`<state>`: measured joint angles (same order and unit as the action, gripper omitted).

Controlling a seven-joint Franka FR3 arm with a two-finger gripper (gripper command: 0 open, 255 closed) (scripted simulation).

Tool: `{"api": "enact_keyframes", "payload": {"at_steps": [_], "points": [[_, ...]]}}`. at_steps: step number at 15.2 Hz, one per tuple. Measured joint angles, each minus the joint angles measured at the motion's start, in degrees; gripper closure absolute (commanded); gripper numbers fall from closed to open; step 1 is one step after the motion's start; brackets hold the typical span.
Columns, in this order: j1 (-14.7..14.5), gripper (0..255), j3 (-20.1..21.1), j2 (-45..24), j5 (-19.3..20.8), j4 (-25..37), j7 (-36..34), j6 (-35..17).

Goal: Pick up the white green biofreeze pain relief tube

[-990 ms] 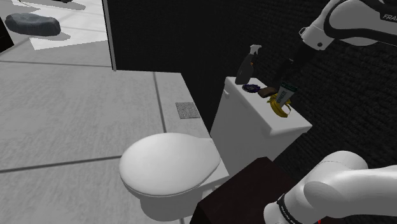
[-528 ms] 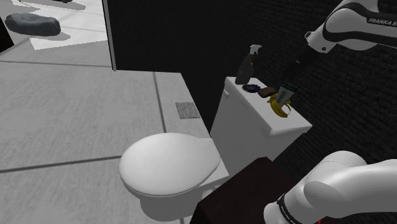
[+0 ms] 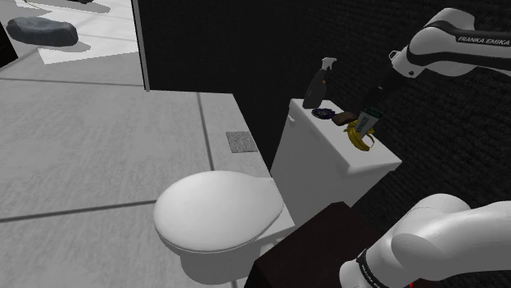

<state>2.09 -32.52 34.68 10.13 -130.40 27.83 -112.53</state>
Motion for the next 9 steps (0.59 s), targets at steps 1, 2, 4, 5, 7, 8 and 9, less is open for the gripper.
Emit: {"api": "enact_keyframes", "payload": {"at_steps": [1,2,4,5,7,8,9], "points": [[0.07,0,-0.10,0.06,0.11,-0.80,-0.01,-0.75],[0.17,0,-0.26,0.14,0.23,-1.54,0.06,-1.41],[0.17,255,-0.41,0.05,0.28,-2.03,0.11,-1.99],[0.16,255,-0.44,0.01,0.28,-2.10,0.12,-2.11],[0.14,255,-0.46,-0.02,0.27,-2.12,0.13,-2.22],[0.14,255,-0.47,-0.03,0.27,-2.12,0.14,-2.24],[0.14,255,-0.48,-0.03,0.27,-2.12,0.15,-2.26]]}}
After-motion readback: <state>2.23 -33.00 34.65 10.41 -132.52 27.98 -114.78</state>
